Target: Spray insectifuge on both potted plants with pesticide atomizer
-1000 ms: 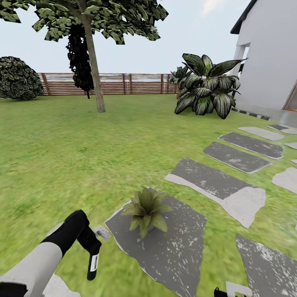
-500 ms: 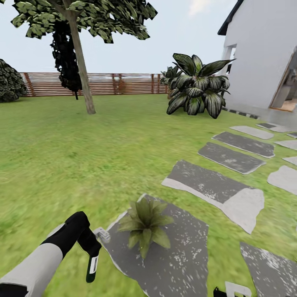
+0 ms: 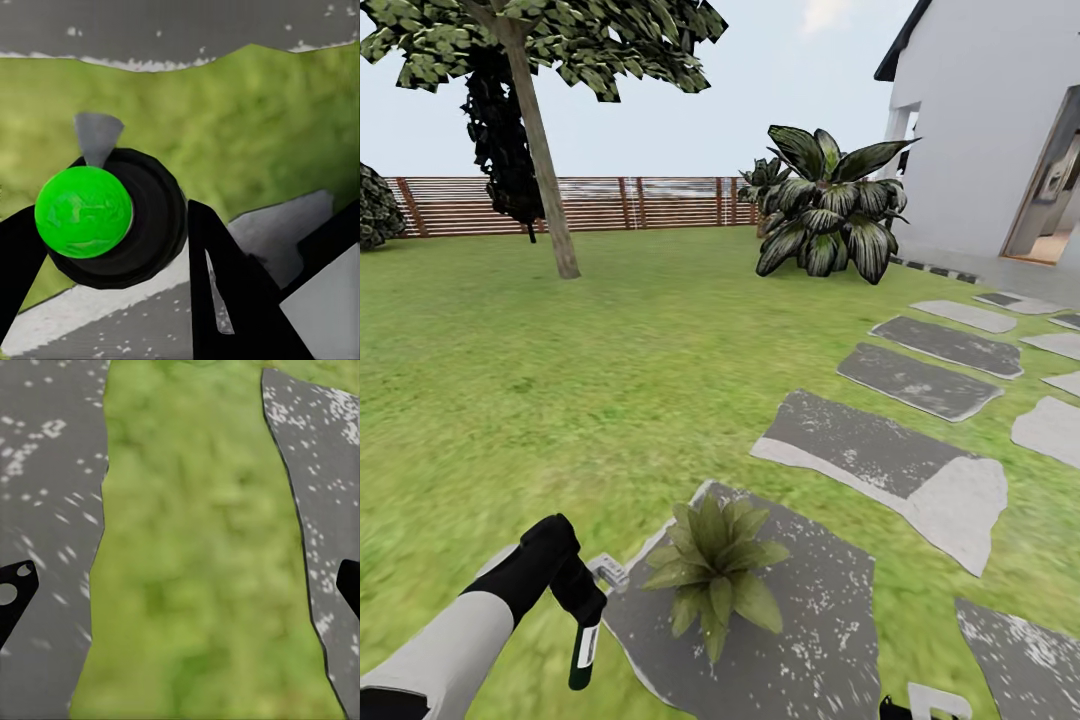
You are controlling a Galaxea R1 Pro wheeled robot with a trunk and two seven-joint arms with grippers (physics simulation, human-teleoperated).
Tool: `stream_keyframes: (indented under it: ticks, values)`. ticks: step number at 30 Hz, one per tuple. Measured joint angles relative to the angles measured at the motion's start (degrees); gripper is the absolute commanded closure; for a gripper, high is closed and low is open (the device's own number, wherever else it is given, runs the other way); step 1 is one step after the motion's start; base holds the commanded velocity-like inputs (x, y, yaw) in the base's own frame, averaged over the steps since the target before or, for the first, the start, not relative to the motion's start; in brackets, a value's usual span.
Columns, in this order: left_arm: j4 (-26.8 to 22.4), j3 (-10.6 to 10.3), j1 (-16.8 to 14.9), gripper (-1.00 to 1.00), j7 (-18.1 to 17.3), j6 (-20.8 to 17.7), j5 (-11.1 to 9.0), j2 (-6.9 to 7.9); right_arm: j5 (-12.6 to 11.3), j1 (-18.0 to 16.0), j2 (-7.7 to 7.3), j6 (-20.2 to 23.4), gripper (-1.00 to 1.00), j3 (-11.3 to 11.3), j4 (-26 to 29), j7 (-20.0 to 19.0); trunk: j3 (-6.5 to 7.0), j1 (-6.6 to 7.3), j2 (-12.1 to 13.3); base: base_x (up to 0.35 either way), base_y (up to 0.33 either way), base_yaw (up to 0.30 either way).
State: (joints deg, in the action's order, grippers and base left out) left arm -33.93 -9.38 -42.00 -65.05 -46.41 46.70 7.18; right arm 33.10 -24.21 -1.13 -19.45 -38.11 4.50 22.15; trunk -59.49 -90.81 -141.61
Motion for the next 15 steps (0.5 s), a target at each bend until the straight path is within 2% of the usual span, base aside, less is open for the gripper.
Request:
stream_keyframes:
  ticks: [2,3,6,9,15]
  values:
    - [0.1,-1.8,0.2,1.00,-0.1,0.1,0.0,-0.07,0.0,0.0,0.04,0.0,-1.00,0.0,0.0,0.0,0.00,0.00,0.0,0.001,0.000,0.000]
    - [0.2,-3.4,0.3,1.00,-0.1,0.1,0.0,-0.09,0.0,0.0,0.06,0.0,-1.00,0.0,0.0,0.0,0.00,0.00,0.0,0.000,0.000,0.000]
    - [0.4,-5.4,0.4,1.00,0.0,0.3,0.0,0.13,0.0,0.0,0.08,0.0,-1.00,0.0,0.0,0.1,0.00,0.00,0.0,0.000,0.000,0.000]
    - [0.5,-5.5,0.4,1.00,0.1,0.3,-0.2,0.76,-0.1,0.0,0.08,0.0,-1.00,0.0,0.0,0.1,0.00,0.00,0.0,0.000,0.000,-0.150]
    - [-0.1,-5.4,0.3,1.00,-0.1,0.2,-0.5,1.26,-0.2,0.0,0.08,0.0,-1.00,0.0,0.0,0.1,0.00,0.00,0.0,0.000,0.000,-0.282]
